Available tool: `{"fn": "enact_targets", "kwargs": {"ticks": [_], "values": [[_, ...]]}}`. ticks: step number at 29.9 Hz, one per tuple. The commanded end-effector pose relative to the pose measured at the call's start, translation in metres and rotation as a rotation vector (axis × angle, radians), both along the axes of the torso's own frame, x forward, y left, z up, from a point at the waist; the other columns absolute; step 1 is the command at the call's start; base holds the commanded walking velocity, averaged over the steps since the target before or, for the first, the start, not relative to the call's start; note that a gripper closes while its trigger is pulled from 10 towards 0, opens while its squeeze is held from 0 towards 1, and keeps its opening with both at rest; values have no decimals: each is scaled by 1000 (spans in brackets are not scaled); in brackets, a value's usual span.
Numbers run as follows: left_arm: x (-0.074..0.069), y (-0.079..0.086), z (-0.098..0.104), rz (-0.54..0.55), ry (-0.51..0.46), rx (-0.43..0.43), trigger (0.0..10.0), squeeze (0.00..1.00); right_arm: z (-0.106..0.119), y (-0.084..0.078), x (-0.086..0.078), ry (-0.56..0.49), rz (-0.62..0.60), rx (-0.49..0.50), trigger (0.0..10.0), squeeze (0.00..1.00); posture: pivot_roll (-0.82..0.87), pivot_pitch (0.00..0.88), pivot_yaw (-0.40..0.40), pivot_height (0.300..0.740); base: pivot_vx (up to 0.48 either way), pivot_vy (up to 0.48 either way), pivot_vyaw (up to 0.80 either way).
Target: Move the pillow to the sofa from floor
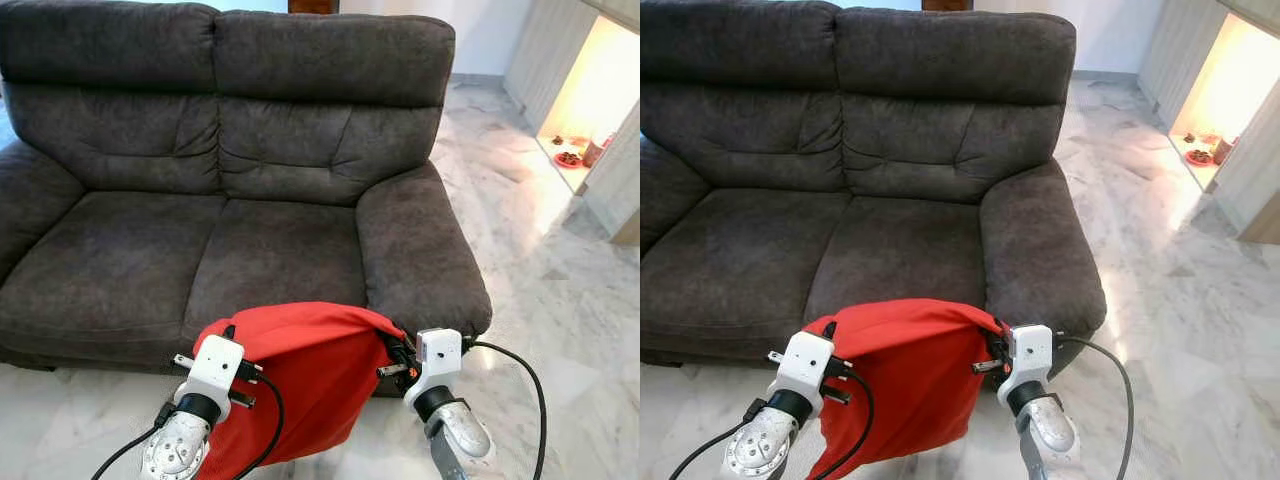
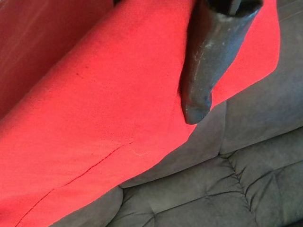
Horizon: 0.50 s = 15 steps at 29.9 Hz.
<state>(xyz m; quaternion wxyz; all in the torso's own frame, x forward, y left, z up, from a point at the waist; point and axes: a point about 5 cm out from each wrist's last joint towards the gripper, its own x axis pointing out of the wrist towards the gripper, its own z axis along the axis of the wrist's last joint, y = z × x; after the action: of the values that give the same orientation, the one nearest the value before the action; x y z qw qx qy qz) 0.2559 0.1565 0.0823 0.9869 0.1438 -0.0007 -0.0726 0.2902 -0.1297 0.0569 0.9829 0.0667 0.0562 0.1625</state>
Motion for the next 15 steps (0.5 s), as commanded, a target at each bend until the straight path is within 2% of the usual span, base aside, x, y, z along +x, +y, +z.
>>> {"fn": "enact_targets", "kwargs": {"ticks": [1, 6, 15], "values": [[4, 17, 24, 69, -131, -8, 10000, 0, 8, -20, 4, -31, -105, 9, 10000, 0, 79, 114, -36, 740, 0, 0, 0], [4, 19, 26, 71, -134, -4, 10000, 0, 9, -20, 4, -36, -108, 14, 10000, 0, 81, 109, -32, 740, 278, 0, 0], [8, 25, 31, 74, -153, 14, 10000, 0, 8, -24, 7, -23, -161, -12, 10000, 0, 81, 91, -22, 740, 413, 0, 0]]}}
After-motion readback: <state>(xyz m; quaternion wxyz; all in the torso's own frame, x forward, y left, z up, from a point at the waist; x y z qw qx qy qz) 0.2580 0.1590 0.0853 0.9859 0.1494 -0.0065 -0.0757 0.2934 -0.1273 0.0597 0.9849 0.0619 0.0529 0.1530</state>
